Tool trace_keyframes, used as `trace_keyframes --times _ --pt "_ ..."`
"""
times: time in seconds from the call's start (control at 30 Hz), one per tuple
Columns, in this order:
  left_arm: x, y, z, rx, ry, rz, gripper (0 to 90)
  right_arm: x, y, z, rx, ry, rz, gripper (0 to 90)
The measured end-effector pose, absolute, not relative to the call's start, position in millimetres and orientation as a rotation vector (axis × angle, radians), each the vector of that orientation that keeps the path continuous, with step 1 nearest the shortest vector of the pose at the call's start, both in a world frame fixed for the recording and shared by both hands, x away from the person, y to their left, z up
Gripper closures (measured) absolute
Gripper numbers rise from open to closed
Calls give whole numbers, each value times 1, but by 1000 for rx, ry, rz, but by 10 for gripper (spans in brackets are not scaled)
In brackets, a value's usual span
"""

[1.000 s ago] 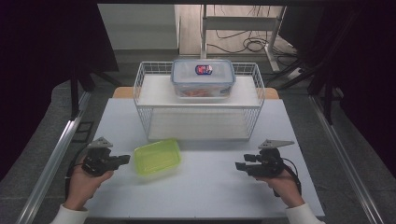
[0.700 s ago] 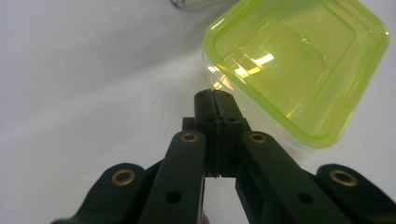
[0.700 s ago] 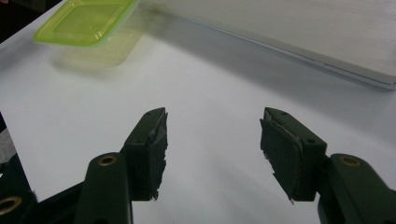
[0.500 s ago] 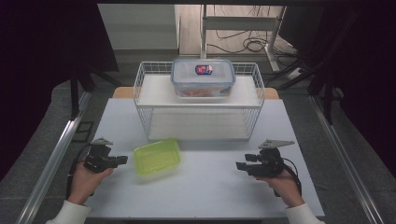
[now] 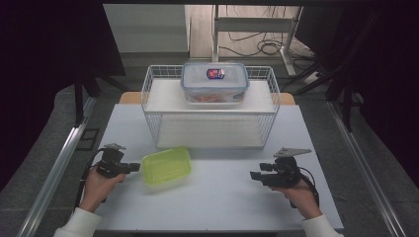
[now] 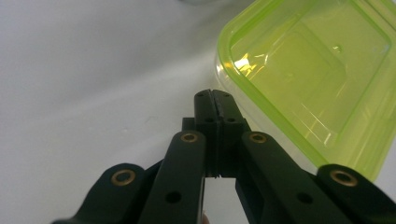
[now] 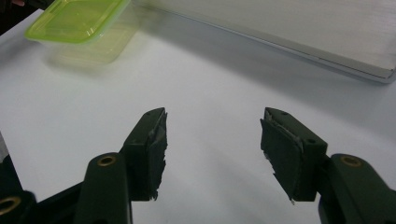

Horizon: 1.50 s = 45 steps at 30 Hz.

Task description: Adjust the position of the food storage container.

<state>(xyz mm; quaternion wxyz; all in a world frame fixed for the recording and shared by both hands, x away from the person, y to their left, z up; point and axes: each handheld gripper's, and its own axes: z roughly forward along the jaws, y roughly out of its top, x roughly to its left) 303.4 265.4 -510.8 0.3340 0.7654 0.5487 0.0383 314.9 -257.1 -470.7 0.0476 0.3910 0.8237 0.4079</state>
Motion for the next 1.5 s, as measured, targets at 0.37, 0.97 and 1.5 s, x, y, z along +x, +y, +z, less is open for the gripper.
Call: trace_keyframes --times 0.37,0.97,1.5 --pt "317 242 -504 2033 1386 115 899 315 -257 -471 1195 2511 1243 406" --pt "319 183 -503 2125 1252 57 898 315 -258 -471 1195 2512 1241 405" --pt "325 149 -500 2134 1193 55 898 315 -258 -472 1196 2516 1236 406"
